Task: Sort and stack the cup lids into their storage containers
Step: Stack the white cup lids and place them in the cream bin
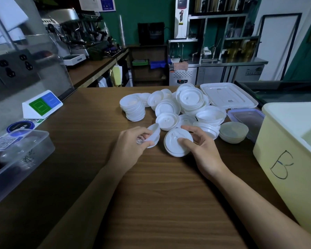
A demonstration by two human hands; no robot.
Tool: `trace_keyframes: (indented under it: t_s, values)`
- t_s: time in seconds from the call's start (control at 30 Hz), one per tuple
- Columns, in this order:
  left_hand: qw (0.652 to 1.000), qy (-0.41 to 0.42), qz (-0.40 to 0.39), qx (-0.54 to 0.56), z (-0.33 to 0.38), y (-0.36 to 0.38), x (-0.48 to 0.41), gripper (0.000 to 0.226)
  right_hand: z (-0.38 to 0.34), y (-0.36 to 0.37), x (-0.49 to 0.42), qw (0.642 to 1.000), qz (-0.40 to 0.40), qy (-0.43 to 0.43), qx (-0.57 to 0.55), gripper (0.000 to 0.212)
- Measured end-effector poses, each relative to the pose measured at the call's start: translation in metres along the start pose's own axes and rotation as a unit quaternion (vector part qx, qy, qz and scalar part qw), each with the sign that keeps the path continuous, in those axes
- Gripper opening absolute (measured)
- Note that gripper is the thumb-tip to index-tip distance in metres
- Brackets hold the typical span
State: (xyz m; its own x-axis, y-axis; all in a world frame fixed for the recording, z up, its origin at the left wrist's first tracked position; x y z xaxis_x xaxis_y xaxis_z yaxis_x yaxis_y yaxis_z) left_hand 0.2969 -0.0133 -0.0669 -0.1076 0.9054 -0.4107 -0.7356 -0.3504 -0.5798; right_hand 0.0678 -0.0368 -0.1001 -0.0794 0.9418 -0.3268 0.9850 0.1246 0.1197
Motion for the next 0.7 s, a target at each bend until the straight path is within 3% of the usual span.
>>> trace_keyframes:
  t_s: [0.2,0.37,0.53,0.63,0.7]
  values:
    - [0.971,-0.115,0.031,0.206,0.010,-0.005,0.001,0.028,0.000,-0.001,0.000,1.000,0.003,-0.026,-0.004,0.041]
    - [0.916,-0.173,-0.044,0.358,0.012,0.003,0.003,0.034,0.004,-0.001,-0.002,1.000,0.011,-0.012,-0.018,0.031]
    - [0.891,-0.189,-0.088,0.404,0.014,0.005,0.003,0.033,0.003,0.001,-0.002,0.999,0.016,0.002,-0.038,0.027]
    - [0.908,-0.188,-0.122,0.355,0.015,0.017,0.009,0.032,-0.001,0.003,-0.001,0.998,0.008,0.012,-0.055,0.025]
    - [0.925,-0.172,-0.127,0.314,0.018,0.026,0.013,0.034,-0.004,0.004,0.000,0.998,-0.011,0.006,-0.057,0.036]
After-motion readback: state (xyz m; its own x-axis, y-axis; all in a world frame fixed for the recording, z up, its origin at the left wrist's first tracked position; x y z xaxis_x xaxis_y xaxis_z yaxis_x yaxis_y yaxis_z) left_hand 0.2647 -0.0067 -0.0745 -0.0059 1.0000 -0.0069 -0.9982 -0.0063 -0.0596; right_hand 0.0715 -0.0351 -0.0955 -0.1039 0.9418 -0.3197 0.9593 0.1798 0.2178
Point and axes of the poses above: each hand's wrist, its own x-axis away from the middle knuckle, its own y-axis out of the palm, z = x × y, the point moved 3 cm from there along -x, towards the middle knuckle, and after that the axes turned 10 degrees about -y, right-handed, at the moved point
